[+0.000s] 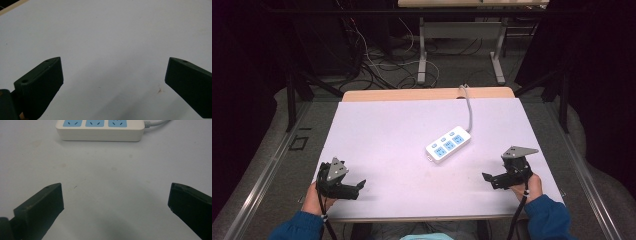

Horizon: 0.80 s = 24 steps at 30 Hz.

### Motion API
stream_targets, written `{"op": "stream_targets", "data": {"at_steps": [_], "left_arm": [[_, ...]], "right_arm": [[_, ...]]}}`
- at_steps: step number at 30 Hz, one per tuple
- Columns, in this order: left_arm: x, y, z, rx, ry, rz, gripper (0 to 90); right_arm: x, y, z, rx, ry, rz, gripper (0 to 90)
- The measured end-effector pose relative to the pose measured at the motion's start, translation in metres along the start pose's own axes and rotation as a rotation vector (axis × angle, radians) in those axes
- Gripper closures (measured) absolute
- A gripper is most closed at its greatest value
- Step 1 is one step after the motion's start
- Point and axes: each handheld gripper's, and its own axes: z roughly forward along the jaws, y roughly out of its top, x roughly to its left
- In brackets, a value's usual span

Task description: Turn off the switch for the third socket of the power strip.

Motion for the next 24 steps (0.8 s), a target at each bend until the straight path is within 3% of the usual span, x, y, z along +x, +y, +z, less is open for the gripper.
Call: {"op": "stream_targets", "data": {"at_steps": [14,16,24], "left_arm": [[0.000,0.000,0.001,-0.002,0.001,0.001,1.6],[0.000,0.000,0.001,-0.002,0.002,0.000,1.6],[0.000,0.000,0.001,-0.002,0.001,0.000,1.6]], "right_arm": [[0.004,-0.008,-0.003,0.008,-0.009,-0.010,0.1],[0.005,-0.009,-0.004,0.033,-0.005,-0.001,0.1],[0.006,-0.012,-0.003,0.024,-0.003,-0.009,0.1]]}}
